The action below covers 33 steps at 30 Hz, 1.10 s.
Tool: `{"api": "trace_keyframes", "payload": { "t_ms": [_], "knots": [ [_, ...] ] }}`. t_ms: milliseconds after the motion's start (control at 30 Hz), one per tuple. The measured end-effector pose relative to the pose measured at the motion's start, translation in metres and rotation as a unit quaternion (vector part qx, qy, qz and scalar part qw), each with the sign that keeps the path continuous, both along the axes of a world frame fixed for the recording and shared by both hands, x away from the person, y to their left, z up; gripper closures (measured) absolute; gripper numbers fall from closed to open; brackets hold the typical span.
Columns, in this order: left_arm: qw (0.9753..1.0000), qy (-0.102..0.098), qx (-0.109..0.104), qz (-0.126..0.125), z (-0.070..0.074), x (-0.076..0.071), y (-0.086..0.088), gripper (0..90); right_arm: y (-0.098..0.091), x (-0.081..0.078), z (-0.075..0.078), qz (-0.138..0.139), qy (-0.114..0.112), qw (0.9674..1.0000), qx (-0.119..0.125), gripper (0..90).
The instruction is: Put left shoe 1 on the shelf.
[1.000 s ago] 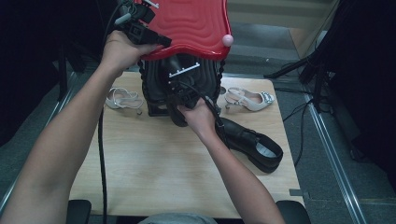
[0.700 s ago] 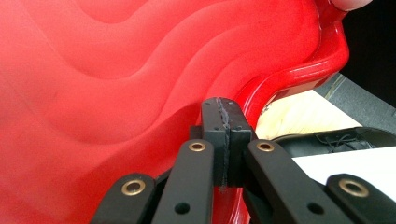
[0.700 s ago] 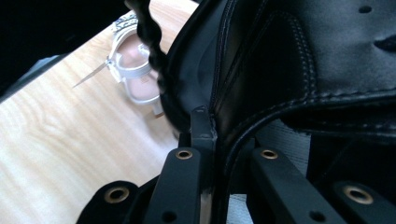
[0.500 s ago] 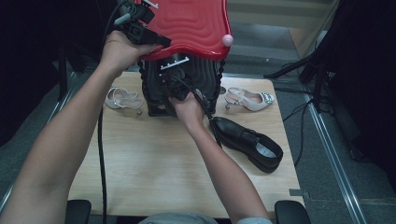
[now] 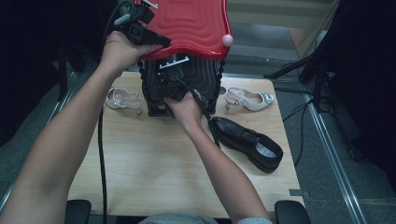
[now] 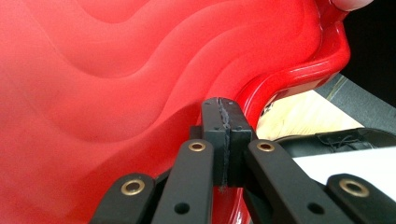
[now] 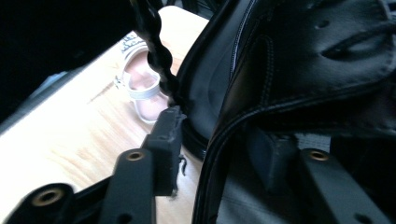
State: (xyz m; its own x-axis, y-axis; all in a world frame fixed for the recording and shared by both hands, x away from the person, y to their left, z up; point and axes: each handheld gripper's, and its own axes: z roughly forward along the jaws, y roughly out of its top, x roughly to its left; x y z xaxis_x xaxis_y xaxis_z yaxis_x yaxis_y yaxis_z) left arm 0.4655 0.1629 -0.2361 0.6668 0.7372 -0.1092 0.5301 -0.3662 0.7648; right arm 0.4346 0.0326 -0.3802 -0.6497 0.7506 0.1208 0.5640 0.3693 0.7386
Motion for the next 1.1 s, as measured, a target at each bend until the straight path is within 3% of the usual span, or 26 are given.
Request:
{"api": "trace_keyframes", "payload": {
  "t_ms": [233, 600, 667, 700, 867, 967, 1100],
  "knots": [
    [1.0, 0.0, 0.001, 0.0, 0.0, 0.0, 0.0, 90.0, -0.009, -0.009, 0.007, 0.009, -0.001, 1.0, 0.001, 56.1],
    [1.0, 0.0, 0.0, 0.001, 0.0, 0.001, 0.0, 90.0, -0.042, -0.047, 0.024, 0.045, 0.008, 0.9974, 0.055, 66.6],
    [1.0, 0.0, 0.0, 0.001, 0.0, 0.0, 0.0, 90.0, -0.044, -0.05, 0.024, 0.048, 0.008, 0.9973, 0.055, 67.9],
    [1.0, 0.0, 0.0, 0.001, 0.0, 0.0, -0.001, 90.0, -0.05, -0.06, 0.021, 0.054, 0.011, 0.9968, 0.057, 71.0],
    [1.0, 0.002, -0.001, 0.001, 0.0, 0.0, 0.0, 90.0, -0.06, -0.074, 0.011, 0.063, 0.008, 0.9965, 0.054, 78.4],
    [1.0, 0.005, 0.001, -0.001, 0.001, 0.001, 0.0, 90.0, -0.067, -0.079, 0.001, 0.062, -0.004, 0.9974, 0.037, 84.0],
    [1.0, 0.005, -0.001, 0.001, 0.0, 0.001, 0.0, 90.0, -0.075, -0.076, -0.017, 0.057, 0.019, 0.9978, 0.029, 90.0]
  ]
}}
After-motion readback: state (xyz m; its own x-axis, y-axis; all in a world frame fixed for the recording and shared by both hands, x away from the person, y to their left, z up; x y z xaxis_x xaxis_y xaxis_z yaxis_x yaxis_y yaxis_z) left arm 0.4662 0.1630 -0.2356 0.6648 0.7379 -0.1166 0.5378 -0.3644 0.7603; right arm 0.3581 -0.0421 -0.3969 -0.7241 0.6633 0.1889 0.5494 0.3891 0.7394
